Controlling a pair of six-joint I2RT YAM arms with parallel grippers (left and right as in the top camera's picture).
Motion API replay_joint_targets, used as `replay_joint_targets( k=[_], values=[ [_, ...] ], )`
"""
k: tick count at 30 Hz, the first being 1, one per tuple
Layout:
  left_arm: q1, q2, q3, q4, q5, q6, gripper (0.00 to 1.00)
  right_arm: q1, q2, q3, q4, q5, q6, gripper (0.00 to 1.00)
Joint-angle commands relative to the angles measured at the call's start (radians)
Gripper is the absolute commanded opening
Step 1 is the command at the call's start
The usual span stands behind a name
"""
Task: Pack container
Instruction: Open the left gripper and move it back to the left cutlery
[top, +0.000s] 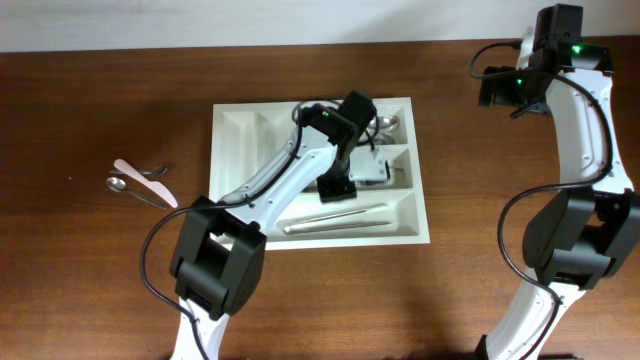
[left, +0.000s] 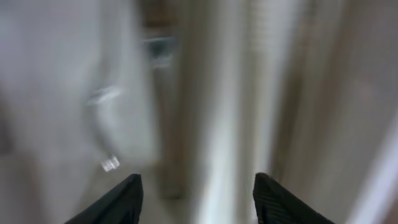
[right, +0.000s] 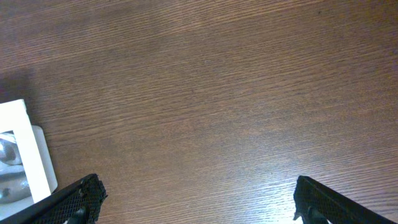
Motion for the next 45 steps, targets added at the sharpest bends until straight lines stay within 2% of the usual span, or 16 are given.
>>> replay_joint_targets(
  k=[1, 3, 4, 10, 13, 16, 18, 23, 27, 31, 34, 37, 45],
  values=[
    [0.053, 0.007, 0.101, 0.046, -0.188, -0.221, 0.59, -0.002, -0.017, -0.002, 0.0, 0.001, 0.008, 0.99],
    [0.098, 0.008, 0.156, 0.073, -0.234, -0.33, 0.61, -0.002, -0.017, -0.002, 0.0, 0.002, 0.008, 0.99],
    [0.124, 0.008, 0.181, 0.077, -0.234, -0.381, 0.68, -0.002, -0.017, -0.002, 0.0, 0.001, 0.008, 0.99],
    [0.329, 0.007, 0.252, 0.078, -0.23, -0.771, 0.69, -0.002, -0.017, -0.002, 0.0, 0.002, 0.008, 0.99],
    [0.433, 0.008, 0.252, 0.04, -0.2, -0.855, 0.7, -0.002, -0.017, -0.002, 0.0, 0.001, 0.008, 0.99],
    [0.517, 0.008, 0.252, -0.023, -0.163, -0.851, 0.79, -0.002, -0.017, -0.002, 0.0, 0.001, 0.008, 0.99],
    [0.559, 0.008, 0.252, -0.089, -0.163, -0.774, 0.83, -0.002, -0.017, -0.002, 0.0, 0.002, 0.008, 0.99],
    [0.627, 0.033, 0.25, -0.201, -0.171, -0.593, 0.82, -0.002, -0.017, -0.002, 0.0, 0.001, 0.008, 0.99],
    [0.649, 0.058, 0.234, -0.229, -0.254, -0.587, 0.8, -0.002, -0.017, -0.002, 0.0, 0.002, 0.008, 0.99],
    [0.649, 0.06, 0.149, -0.195, -0.288, -0.51, 0.82, -0.002, -0.017, -0.002, 0.0, 0.001, 0.008, 0.99],
    [0.65, 0.06, 0.078, -0.139, -0.357, -0.508, 0.83, -0.002, -0.017, -0.002, 0.0, 0.001, 0.008, 0.99],
    [0.65, 0.06, 0.009, -0.088, -0.361, -0.458, 0.84, -0.002, -0.017, -0.002, 0.0, 0.001, 0.008, 0.99],
    [0.65, 0.061, -0.139, 0.06, -0.441, -0.447, 0.83, -0.002, -0.017, -0.002, 0.0, 0.001, 0.008, 0.99]
  ],
)
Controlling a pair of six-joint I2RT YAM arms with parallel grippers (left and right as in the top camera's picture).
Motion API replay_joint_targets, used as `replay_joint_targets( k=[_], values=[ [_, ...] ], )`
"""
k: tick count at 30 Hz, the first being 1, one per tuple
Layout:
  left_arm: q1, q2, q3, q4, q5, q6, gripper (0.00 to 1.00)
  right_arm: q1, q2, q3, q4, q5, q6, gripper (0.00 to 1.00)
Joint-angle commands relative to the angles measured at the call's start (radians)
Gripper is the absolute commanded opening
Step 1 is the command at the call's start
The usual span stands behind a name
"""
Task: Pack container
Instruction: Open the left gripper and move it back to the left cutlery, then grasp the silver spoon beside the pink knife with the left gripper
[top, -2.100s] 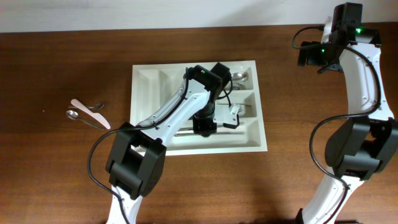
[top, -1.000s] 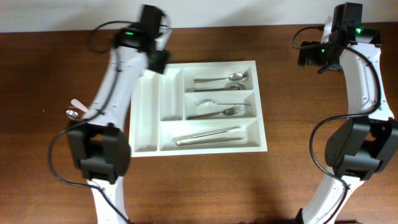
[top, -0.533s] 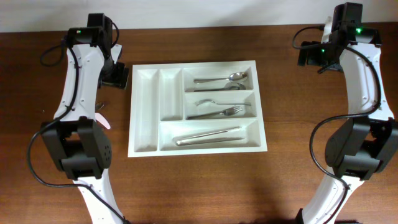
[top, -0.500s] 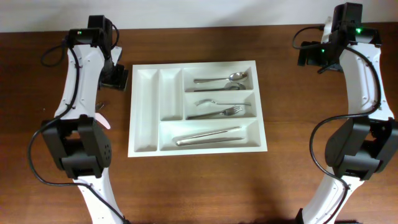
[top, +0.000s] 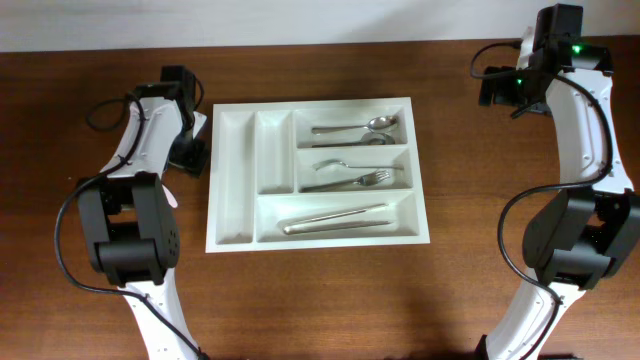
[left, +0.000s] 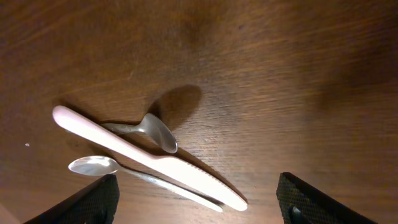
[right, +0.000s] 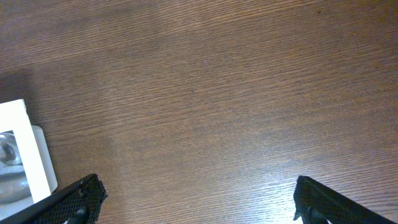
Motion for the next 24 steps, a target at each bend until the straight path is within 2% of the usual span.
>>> replay_joint_targets(
  k=[1, 8, 9, 12, 17, 24],
  values=[
    [0.006, 0.013, -0.058, 0.043, -0.066, 0.024, 0.83, -0.002, -0.017, -0.002, 0.0, 0.001, 0.008, 0.99],
    [0.024, 0.015, -0.095, 0.101, -0.113, -0.092, 0.81, -0.002, -0.017, -0.002, 0.0, 0.001, 0.008, 0.99],
    [0.026, 0.015, -0.095, 0.101, -0.113, -0.092, 0.76, -0.002, -0.017, -0.002, 0.0, 0.001, 0.008, 0.99],
    [0.026, 0.015, -0.095, 0.109, -0.113, -0.123, 0.7, -0.002, -0.017, -0.002, 0.0, 0.002, 0.008, 0.99],
    [0.034, 0.016, -0.095, 0.152, -0.111, -0.178, 0.7, -0.002, -0.017, -0.002, 0.0, 0.001, 0.008, 0.99],
    [0.039, 0.044, -0.095, 0.191, -0.109, -0.177, 0.7, -0.002, -0.017, -0.002, 0.0, 0.001, 0.008, 0.99]
  ],
)
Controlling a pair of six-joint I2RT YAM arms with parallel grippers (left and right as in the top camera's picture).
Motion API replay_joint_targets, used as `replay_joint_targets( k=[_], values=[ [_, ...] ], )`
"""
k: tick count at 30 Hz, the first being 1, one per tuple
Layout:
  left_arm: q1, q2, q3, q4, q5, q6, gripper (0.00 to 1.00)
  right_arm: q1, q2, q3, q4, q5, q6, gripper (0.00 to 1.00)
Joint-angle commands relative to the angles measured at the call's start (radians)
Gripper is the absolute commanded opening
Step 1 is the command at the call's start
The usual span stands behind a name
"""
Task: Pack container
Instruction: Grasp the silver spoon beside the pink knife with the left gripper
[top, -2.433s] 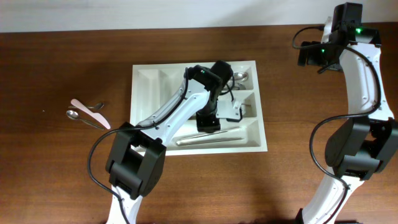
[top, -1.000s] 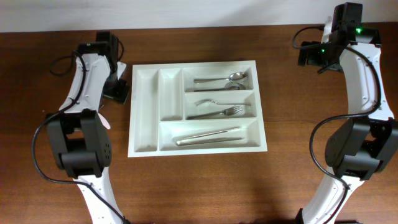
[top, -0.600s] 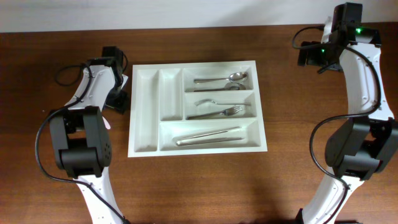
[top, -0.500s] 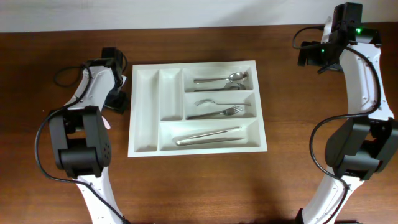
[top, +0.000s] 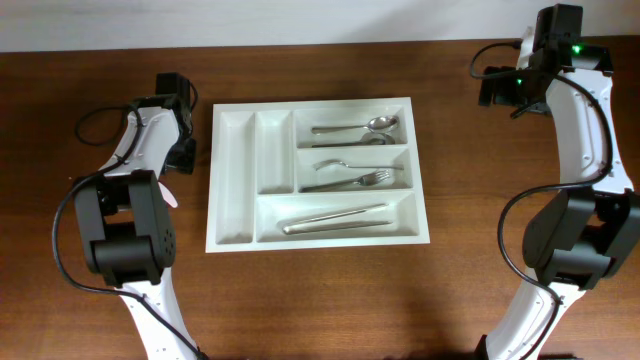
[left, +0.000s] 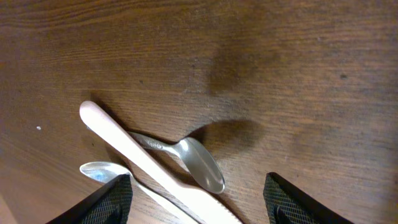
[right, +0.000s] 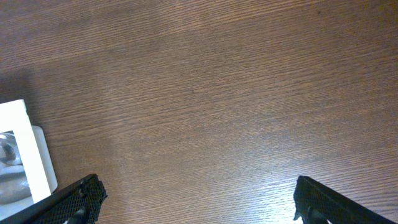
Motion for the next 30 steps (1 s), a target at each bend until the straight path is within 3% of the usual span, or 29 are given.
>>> replay_joint_targets(
  k=[1, 7, 12, 16, 22, 30],
  values=[
    [0.01, 0.055, -0.008, 0.012, -0.015, -0.024, 0.7, -0.002, -0.017, -0.002, 0.0, 0.002, 0.008, 0.99],
    [0.01, 0.139, -0.008, 0.009, -0.015, -0.024, 0.65, -0.002, -0.017, -0.002, 0.0, 0.002, 0.008, 0.99],
    [0.01, 0.155, -0.008, 0.01, -0.015, -0.024, 0.37, -0.002, -0.017, -0.002, 0.0, 0.002, 0.008, 0.99],
    [0.01, 0.155, -0.008, 0.013, -0.015, -0.024, 0.27, -0.002, -0.017, -0.002, 0.0, 0.002, 0.008, 0.99],
    [0.01, 0.155, -0.008, 0.022, -0.015, -0.024, 0.02, -0.002, -0.017, -0.002, 0.0, 0.001, 0.008, 0.99],
    [0.007, 0.154, 0.007, 0.017, -0.015, -0.025, 0.02, -0.002, -0.017, -0.002, 0.0, 0.001, 0.008, 0.99]
  ],
)
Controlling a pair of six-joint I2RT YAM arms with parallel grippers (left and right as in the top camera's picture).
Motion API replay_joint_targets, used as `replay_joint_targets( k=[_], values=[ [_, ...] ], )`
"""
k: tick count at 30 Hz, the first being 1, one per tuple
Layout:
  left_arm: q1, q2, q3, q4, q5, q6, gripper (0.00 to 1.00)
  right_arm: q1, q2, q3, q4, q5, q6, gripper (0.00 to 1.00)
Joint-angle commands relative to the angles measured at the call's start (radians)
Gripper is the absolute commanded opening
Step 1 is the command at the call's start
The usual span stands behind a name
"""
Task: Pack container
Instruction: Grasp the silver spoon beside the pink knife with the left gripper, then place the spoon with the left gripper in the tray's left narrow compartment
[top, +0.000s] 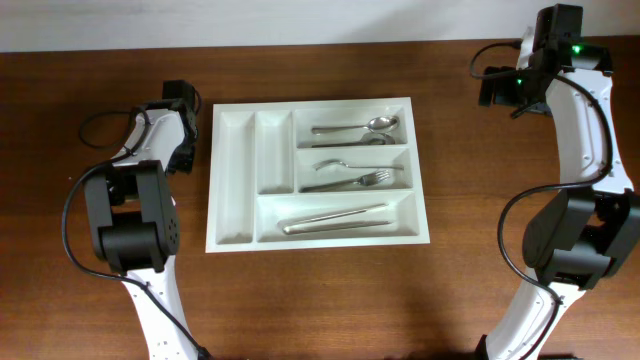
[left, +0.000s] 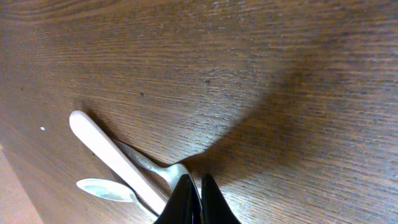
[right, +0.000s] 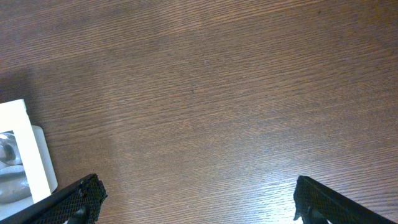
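A white cutlery tray (top: 315, 103) lies mid-table. Left of it, in the left wrist view, a metal spoon (left: 163, 170), a pale pink knife (left: 109, 155) and a second spoon (left: 102, 189) lie crossed on the wood. My left gripper (left: 200, 190) is down at the first spoon's bowl, fingers pressed together on its edge. In the overhead view the left wrist (top: 180, 150) covers that cutlery. My right gripper (right: 199, 199) hangs wide open over bare wood at the far right.
The tray holds spoons (top: 355, 128) in the top right slot, forks (top: 350, 175) below them and a long knife (top: 335, 218) in the bottom slot; its left slots hold nothing. The tray's corner (right: 25, 149) shows in the right wrist view.
My left gripper was open above the loose cutlery; now it is lower and shut on the bowl of the nearer spoon. The right arm has not moved.
My left gripper was open over the tray's middle slots. Then it was open above the spoons and pink knife left of the tray, then closer to them. Now it is shut on one spoon. The right arm kept still throughout.
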Motion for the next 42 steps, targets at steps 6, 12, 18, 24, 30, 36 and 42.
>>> replay_joint_targets(
  k=[6, 12, 18, 24, 30, 36, 42],
  values=[
    [-0.016, 0.055, 0.132, -0.113, 0.092, -0.01, 0.02, -0.002, -0.017, -0.002, 0.0, 0.001, 0.008, 0.99],
    [-0.049, 0.054, 0.365, -0.217, 0.138, -0.009, 0.02, -0.002, -0.017, -0.002, 0.0, 0.002, 0.008, 0.99],
    [-0.087, 0.053, 0.571, -0.316, 0.182, -0.008, 0.02, -0.002, -0.017, -0.002, 0.0, 0.001, 0.008, 0.99],
    [-0.142, 0.053, 0.634, -0.413, 0.284, 0.106, 0.02, -0.002, -0.017, -0.002, 0.0, 0.002, 0.008, 0.99],
    [-0.219, 0.053, 0.637, -0.565, 0.394, 0.254, 0.02, -0.002, -0.017, -0.002, 0.0, 0.002, 0.008, 0.99],
    [-0.276, 0.053, 0.637, -0.655, 0.517, 0.419, 0.02, -0.002, -0.017, -0.002, 0.0, 0.002, 0.008, 0.99],
    [-0.286, 0.054, 0.636, -0.698, 0.546, 0.512, 0.02, -0.002, -0.017, -0.002, 0.0, 0.002, 0.008, 0.99]
  ],
)
